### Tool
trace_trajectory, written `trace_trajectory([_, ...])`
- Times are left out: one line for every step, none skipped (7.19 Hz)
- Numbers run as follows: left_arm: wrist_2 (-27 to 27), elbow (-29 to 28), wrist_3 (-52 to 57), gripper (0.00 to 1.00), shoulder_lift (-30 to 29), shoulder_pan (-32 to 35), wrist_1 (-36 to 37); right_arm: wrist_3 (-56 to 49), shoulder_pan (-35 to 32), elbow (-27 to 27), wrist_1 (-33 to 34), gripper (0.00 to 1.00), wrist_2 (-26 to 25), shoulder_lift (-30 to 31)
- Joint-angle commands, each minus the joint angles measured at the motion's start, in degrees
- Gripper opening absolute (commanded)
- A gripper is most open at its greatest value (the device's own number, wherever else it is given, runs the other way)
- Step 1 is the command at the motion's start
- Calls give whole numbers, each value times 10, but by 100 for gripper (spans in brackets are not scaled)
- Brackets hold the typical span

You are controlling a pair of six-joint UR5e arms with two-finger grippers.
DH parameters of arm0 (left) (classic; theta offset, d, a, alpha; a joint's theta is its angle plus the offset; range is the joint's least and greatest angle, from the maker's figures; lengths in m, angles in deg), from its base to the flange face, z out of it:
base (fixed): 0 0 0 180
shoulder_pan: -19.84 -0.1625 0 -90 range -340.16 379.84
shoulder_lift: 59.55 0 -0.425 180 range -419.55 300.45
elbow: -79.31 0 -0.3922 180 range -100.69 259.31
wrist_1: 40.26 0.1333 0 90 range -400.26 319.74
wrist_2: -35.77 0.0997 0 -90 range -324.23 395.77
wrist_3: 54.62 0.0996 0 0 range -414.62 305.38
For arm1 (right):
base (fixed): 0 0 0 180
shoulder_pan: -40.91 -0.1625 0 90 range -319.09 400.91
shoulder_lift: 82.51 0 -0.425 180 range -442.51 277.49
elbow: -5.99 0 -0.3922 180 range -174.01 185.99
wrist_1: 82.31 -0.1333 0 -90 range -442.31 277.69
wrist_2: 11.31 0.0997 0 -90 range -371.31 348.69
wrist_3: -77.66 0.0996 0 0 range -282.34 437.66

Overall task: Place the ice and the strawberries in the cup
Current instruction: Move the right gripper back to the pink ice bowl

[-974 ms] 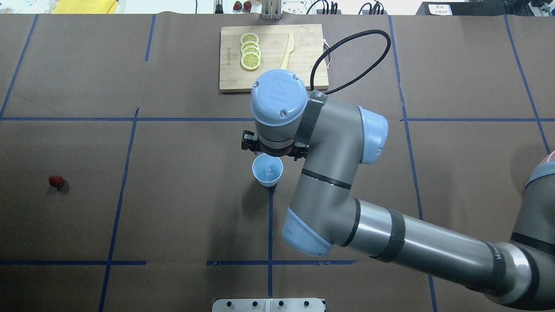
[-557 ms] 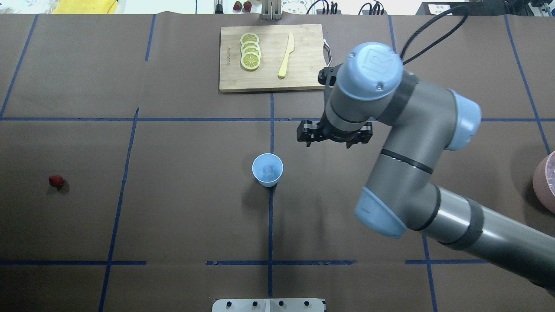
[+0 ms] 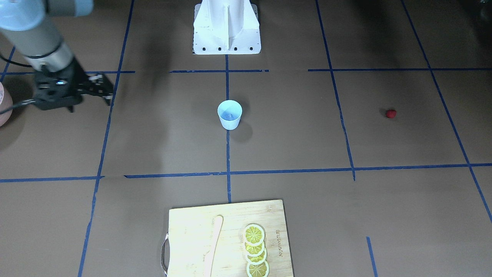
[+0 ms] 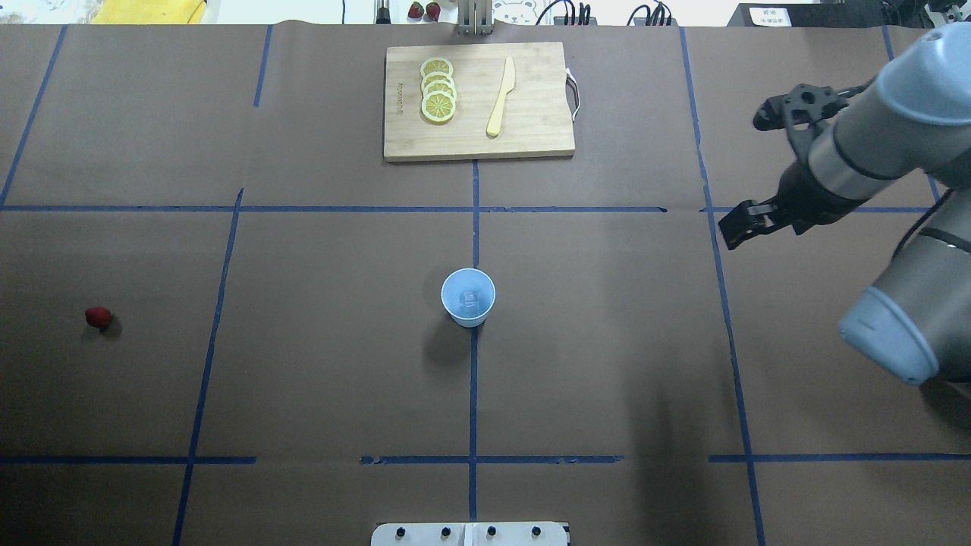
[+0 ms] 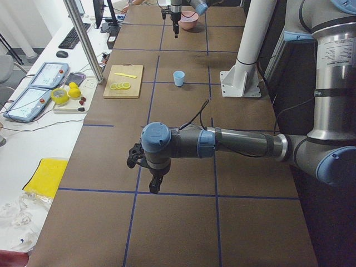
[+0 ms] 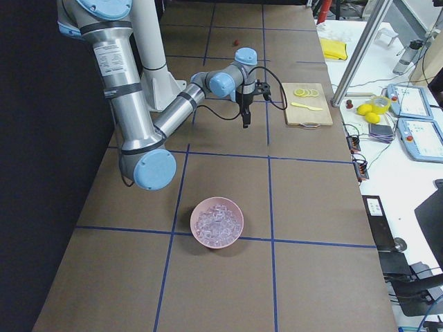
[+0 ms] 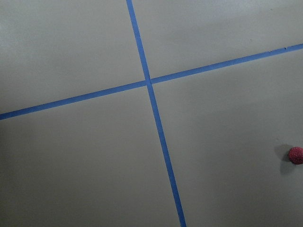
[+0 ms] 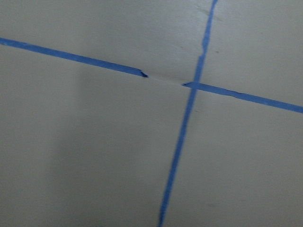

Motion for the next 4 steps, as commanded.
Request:
trace_trajectory([0,1,0,100,0,-1,0,-151,-99,5,1,100,48,78])
trace_trajectory([0,1,0,100,0,0,0,-205,-132,5,0,100,70,116])
trace_trajectory([0,4,0,100,0,0,0,-263,-166,0,0,100,87,146])
trace_trajectory([0,4,0,100,0,0,0,-293,-182,-1,0,100,92,173])
